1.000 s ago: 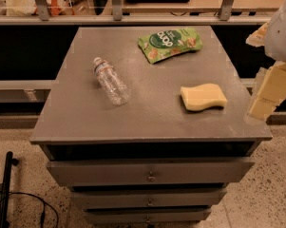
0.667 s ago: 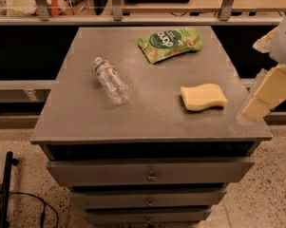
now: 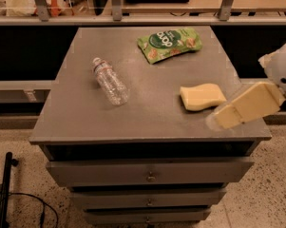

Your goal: Move water bottle near green rice chip bag

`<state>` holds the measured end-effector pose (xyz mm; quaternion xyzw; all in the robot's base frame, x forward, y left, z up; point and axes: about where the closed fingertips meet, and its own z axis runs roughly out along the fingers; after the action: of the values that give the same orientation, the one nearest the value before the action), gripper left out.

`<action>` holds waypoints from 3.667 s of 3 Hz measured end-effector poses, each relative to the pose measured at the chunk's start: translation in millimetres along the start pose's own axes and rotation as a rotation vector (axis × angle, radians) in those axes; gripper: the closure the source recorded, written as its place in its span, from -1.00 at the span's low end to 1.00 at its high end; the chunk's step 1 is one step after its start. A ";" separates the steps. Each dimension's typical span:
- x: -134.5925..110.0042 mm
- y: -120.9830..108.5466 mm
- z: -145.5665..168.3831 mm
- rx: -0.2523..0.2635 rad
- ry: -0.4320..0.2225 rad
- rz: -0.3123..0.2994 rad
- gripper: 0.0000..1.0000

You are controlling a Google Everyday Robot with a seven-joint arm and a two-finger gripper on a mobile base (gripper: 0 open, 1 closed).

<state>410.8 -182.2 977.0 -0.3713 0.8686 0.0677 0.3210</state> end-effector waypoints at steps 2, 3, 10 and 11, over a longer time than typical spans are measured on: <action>1.5 14.9 25.4 0.143 -0.126 0.190 -1.00; -3.9 11.0 24.2 0.163 -0.148 0.189 -1.00; -126.8 24.1 158.4 0.189 -0.636 0.330 -1.00; -134.5 41.9 171.8 0.144 -0.642 0.338 -1.00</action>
Offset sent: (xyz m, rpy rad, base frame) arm 0.0118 0.0195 -0.0496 0.1938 -0.1478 -0.3532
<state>538.9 -10.2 918.9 -0.1590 0.7751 0.1713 0.5870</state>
